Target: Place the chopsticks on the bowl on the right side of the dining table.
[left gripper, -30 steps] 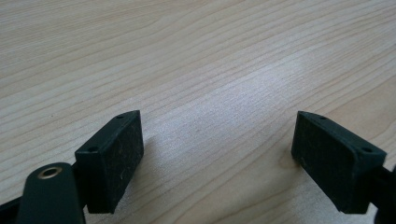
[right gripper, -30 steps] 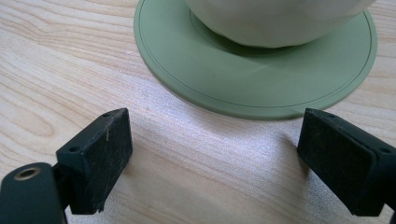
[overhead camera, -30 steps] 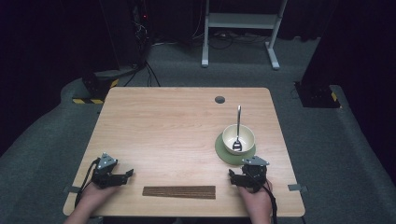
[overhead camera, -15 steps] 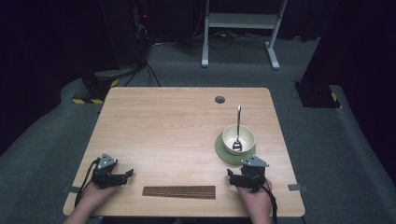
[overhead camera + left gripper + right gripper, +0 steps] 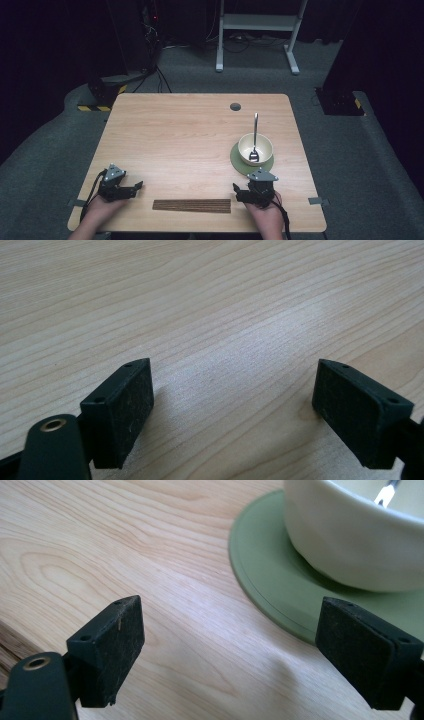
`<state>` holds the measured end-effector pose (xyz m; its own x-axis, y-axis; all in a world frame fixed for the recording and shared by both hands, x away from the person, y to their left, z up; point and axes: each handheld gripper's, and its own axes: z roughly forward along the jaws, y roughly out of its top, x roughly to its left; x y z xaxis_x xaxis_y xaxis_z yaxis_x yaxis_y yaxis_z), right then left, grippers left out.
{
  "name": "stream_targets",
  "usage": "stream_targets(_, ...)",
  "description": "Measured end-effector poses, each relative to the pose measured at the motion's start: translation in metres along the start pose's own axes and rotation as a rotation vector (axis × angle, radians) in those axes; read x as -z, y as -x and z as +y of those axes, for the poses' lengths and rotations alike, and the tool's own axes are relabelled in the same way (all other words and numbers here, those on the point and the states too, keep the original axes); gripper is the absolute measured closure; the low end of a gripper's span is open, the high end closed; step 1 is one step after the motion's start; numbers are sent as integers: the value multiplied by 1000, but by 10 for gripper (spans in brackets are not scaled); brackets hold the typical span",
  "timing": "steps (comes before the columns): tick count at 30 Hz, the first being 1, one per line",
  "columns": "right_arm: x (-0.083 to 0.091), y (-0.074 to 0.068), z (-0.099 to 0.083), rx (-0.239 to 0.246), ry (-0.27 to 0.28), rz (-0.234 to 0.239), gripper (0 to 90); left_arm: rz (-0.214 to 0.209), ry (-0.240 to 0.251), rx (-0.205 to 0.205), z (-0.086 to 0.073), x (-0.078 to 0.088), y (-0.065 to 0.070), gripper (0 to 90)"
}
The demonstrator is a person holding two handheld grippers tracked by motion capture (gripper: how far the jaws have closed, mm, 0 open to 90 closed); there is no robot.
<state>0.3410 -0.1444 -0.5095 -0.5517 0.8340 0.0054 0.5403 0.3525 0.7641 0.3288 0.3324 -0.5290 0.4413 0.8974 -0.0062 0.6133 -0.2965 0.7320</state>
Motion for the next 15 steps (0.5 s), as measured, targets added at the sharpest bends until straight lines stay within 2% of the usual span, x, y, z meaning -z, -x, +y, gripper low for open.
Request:
stream_targets(7, -1, -14, 8, 27, 20, 46, 124, 0, 0, 1, 0, 0, 0, 167)
stream_targets(9, -5, -23, 15, 50, 13, 86, 130, 0, 0, 1, 0, 0, 0, 167)
stream_targets(12, -9, -31, 23, 77, 17, 108, 131, 1, 1, 2, 0, 0, 0, 167)
stream_targets(15, -13, -36, 31, 82, 28, 121, 136, 2, 1, 3, 0, 0, 0, 167)
